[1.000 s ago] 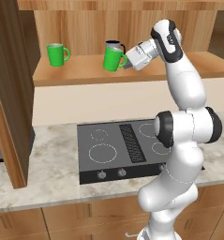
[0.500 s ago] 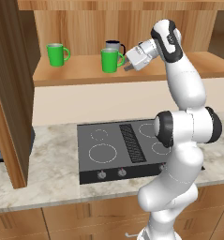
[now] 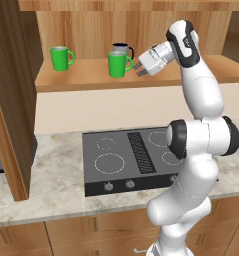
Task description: Pick the mug on the counter and place it in the cabinet with the handle facing the right, like the mugs already inside.
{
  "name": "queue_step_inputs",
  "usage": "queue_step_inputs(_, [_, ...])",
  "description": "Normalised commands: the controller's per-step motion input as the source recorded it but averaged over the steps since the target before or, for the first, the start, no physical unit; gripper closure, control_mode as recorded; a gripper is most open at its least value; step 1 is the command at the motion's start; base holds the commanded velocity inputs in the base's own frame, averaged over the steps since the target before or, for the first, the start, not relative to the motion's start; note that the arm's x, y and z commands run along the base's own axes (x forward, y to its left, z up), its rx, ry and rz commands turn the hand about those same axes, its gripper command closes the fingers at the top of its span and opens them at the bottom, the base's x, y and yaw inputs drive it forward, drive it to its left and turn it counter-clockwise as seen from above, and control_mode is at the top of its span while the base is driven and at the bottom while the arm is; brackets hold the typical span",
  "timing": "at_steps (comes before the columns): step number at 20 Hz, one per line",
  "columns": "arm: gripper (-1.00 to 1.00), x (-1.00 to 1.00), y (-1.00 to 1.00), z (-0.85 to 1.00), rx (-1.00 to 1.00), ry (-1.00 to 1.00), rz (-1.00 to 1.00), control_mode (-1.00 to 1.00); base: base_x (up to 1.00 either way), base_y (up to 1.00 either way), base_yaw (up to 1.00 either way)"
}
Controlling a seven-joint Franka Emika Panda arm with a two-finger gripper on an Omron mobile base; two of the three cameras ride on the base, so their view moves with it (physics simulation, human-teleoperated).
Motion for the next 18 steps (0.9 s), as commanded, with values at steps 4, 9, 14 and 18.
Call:
queue_step_inputs(4, [-1.0, -0.01, -0.12, 0.0, 0.0, 0.0, -0.01, -1.0, 0.0, 0.0, 0.0])
queue_step_inputs(9, [-1.0, -0.04, -0.02, 0.0, 0.0, 0.0, 0.0, -1.0, 0.0, 0.0, 0.0])
queue_step_inputs(14, [-1.0, -0.23, 0.06, 0.0, 0.0, 0.0, 0.0, -1.0, 0.0, 0.0, 0.0])
queue_step_inputs(18, [-1.0, -0.44, 0.16, 0.0, 0.0, 0.0, 0.0, -1.0, 0.0, 0.0, 0.0])
